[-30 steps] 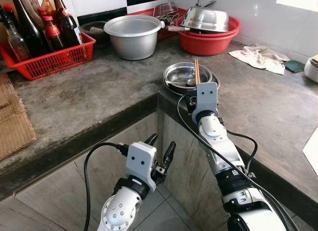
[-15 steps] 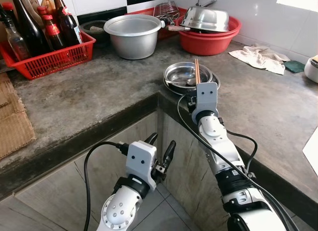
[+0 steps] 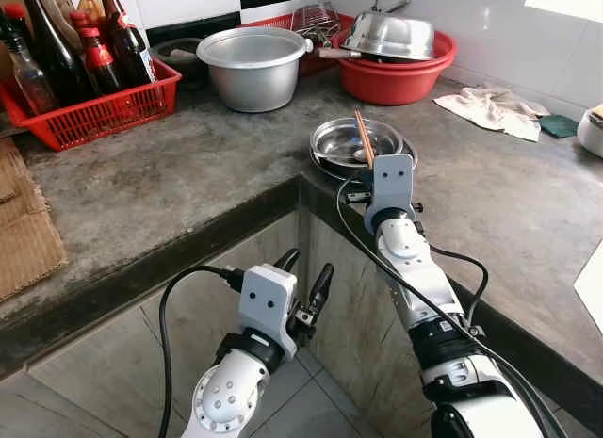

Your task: Kitchen organization

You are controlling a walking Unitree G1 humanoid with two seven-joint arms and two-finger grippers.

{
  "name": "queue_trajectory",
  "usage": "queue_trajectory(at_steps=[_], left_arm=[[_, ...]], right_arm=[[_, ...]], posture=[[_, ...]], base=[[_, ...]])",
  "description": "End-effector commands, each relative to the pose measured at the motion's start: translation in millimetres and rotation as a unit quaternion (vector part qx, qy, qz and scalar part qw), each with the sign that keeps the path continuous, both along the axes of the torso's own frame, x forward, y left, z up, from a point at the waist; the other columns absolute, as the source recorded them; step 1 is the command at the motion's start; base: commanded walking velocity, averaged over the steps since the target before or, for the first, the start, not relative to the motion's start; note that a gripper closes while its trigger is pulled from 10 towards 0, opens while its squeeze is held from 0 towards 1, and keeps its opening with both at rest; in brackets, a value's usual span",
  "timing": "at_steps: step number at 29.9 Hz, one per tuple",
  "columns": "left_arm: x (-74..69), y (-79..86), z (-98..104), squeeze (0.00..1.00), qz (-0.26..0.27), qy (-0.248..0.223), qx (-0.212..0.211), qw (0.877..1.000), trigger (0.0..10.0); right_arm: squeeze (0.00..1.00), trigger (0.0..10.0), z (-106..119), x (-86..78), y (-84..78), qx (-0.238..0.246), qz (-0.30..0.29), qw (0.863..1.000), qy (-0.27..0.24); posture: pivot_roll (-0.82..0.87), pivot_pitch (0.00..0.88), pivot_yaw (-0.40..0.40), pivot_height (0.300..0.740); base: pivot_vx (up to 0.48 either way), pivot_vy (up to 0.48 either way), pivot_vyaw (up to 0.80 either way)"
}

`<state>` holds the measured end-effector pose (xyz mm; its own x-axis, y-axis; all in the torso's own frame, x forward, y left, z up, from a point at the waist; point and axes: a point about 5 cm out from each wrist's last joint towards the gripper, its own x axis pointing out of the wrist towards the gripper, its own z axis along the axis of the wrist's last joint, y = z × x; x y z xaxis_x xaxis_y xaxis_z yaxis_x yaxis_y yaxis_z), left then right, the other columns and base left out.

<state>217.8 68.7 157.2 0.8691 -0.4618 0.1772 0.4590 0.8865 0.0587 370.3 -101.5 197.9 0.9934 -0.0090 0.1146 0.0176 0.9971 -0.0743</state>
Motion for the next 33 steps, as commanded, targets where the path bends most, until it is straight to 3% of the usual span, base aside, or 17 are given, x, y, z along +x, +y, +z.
queue_trajectory(at_steps=[1,6,11,16,27,33], left_arm=[[-1.1,0.1,4.2,0.0,0.001,-0.01,0.0,1.0,10.0],[0.7,1.6,2.0,0.0,0.01,-0.001,0.0,1.0,10.0],[3.0,4.3,0.0,0.0,0.02,0.011,-0.007,1.0,10.0],[5.3,5.9,-0.1,0.0,0.021,0.014,-0.016,1.0,10.0],[11.8,6.0,1.9,0.0,0.015,0.008,-0.014,1.0,10.0],[16.0,8.4,1.5,0.0,0.023,0.004,0.01,1.0,10.0]], right_arm=[[0.0,0.0,15.7,-2.3,-0.8,0.017,-0.006,0.999,-0.034],[0.0,0.0,43.0,-17.9,3.7,0.053,0.018,0.992,-0.11],[0.0,0.0,49.2,-39.7,2.3,0.053,0.031,0.988,-0.142],[0.0,0.0,34.5,-66.8,-7.1,0.046,0.035,0.99,-0.129],[0.0,0.0,28.5,-81.5,-16.0,0.049,0.009,0.993,-0.11],[0.0,0.0,30.1,-83.3,-20.4,0.043,0.002,0.993,-0.11]], posture=[[0.11,0.101,-0.047,0.74],[0.11,0.094,-0.05,0.74],[0.11,0.086,-0.05,0.74],[0.09,0.077,-0.042,0.74],[0.08,0.054,-0.022,0.74],[0.08,0.048,-0.018,0.74]], base=[[0.0,0.0,0.0],[0.0,0.0,0.0],[0.0,0.0,0.0],[0.0,0.0,-0.3],[0.0,0.41,-0.78],[0.0,0.0,-0.78]])
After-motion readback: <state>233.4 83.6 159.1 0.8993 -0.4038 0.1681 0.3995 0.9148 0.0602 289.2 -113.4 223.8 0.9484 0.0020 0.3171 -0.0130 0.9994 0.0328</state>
